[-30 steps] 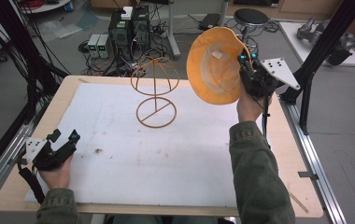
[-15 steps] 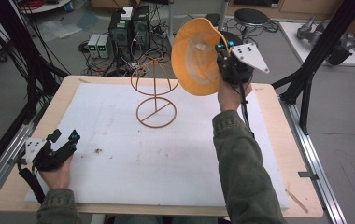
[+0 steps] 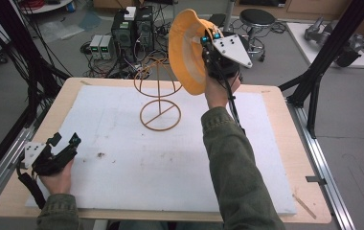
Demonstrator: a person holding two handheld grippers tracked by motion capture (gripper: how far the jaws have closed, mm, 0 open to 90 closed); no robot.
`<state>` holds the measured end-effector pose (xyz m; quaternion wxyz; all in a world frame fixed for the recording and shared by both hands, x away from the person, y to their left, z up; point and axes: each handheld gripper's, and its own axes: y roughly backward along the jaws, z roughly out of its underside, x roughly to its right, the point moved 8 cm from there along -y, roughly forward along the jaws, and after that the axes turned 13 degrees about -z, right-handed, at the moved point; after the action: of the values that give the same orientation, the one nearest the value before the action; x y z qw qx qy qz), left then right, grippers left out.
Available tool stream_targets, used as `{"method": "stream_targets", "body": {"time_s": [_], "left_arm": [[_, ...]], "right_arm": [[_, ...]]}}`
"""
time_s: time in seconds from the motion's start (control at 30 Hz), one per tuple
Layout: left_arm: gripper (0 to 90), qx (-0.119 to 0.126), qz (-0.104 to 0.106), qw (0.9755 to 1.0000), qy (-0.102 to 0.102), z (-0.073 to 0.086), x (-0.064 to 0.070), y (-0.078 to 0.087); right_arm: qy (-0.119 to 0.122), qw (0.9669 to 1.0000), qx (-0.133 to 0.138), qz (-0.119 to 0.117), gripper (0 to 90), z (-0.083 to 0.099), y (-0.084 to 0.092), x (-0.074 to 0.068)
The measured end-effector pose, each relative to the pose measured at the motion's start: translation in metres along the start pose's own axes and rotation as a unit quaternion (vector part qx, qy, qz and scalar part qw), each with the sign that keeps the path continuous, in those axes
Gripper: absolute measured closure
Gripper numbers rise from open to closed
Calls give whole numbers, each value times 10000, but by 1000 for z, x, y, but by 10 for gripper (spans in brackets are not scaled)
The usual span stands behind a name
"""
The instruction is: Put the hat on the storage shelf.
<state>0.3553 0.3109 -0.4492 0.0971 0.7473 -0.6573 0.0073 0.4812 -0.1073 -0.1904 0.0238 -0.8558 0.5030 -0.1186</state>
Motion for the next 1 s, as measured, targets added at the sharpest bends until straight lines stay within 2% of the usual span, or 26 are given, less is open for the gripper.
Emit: {"method": "stream_targets", "body": {"time_s": [0.07,0.1,0.13,0.17,0.2,0.4,0.67,0.9,1.0], "left_arm": [[333,-8,-2,10000,0,0,0,0],[333,-8,-7,10000,5,0,0,-1],[333,-5,-7,10000,5,0,0,-1],[333,0,-9,10000,8,0,0,-1],[333,3,-11,10000,11,0,0,-1],[333,17,-17,10000,19,0,-1,-1],[332,10,-35,10000,49,0,-2,-1],[332,20,-27,10000,52,0,-2,-1],[332,10,-18,10000,48,0,-2,-1]], "right_arm": [[-16,9999,64,-89,863,-4,-1,-7],[-16,9997,117,-210,863,-7,-2,-16],[-16,9997,117,-210,863,-7,-2,-16],[-9,9994,163,-318,863,-11,-4,-26],[-9,9994,163,-318,863,-11,-4,-26],[157,9972,149,-712,861,-18,-15,-63],[183,9943,-20,-1052,858,-5,-36,-102],[88,9920,-82,-1254,855,7,-51,-128],[148,9912,-158,-1308,850,14,-57,-137]]}}
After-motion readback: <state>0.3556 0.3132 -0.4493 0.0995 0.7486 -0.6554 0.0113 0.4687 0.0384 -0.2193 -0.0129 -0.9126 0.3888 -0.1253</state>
